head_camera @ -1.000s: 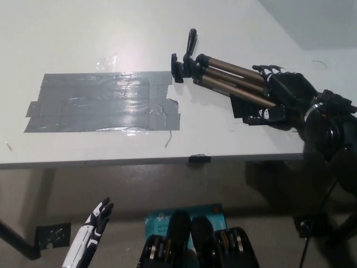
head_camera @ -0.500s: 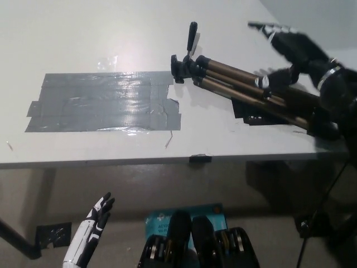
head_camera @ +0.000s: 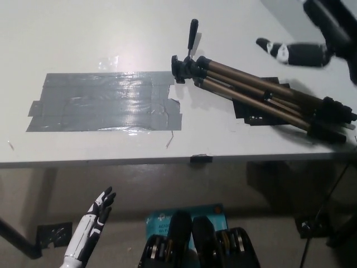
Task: A person hands a tripod to the robot which it grabs with its right hand and places in the middle of the table in front of it
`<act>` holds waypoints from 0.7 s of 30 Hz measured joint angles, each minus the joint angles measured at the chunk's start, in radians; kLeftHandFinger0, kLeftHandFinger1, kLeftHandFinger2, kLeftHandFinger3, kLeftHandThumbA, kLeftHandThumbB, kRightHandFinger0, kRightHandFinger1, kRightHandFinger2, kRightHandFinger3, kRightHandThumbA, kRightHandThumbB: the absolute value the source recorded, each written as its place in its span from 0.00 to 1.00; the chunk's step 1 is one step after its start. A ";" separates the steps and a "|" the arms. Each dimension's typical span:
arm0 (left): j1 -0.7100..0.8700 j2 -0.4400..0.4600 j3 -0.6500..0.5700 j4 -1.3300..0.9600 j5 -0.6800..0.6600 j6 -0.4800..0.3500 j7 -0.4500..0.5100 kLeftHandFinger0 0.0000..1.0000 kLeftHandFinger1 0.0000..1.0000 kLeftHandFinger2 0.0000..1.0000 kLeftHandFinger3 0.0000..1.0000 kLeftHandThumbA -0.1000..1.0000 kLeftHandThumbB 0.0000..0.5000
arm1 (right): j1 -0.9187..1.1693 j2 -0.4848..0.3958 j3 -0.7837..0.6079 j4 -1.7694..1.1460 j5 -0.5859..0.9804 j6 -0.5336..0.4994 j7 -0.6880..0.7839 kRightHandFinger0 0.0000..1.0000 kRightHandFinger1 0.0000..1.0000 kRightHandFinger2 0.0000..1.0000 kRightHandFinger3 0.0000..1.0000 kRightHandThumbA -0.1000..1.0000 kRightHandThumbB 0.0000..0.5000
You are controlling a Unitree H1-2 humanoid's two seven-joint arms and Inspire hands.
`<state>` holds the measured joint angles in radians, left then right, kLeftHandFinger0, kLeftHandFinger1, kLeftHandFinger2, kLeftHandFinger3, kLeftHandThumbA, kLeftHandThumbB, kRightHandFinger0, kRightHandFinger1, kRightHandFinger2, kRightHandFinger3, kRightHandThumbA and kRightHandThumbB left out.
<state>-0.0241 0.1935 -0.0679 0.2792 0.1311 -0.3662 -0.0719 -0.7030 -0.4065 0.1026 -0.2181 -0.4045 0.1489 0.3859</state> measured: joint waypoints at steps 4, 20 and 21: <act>0.005 0.000 -0.001 0.000 0.000 0.000 0.000 1.00 1.00 1.00 1.00 1.00 0.57 | 0.136 0.019 -0.011 -0.125 0.036 0.012 0.000 1.00 1.00 1.00 1.00 0.46 0.64; 0.046 0.000 -0.003 0.003 -0.001 -0.001 0.000 1.00 1.00 1.00 1.00 1.00 0.48 | 0.656 0.325 -0.043 -0.041 0.085 -0.185 -0.188 0.75 0.82 0.96 0.99 0.14 0.38; 0.048 0.000 -0.003 0.003 -0.001 -0.001 0.000 1.00 1.00 1.00 1.00 1.00 0.48 | 0.663 0.340 -0.046 0.017 0.079 -0.204 -0.210 0.74 0.81 0.96 0.99 0.13 0.37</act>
<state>0.0237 0.1934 -0.0708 0.2817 0.1306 -0.3672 -0.0722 -0.0398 -0.0667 0.0563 -0.2014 -0.3257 -0.0553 0.1760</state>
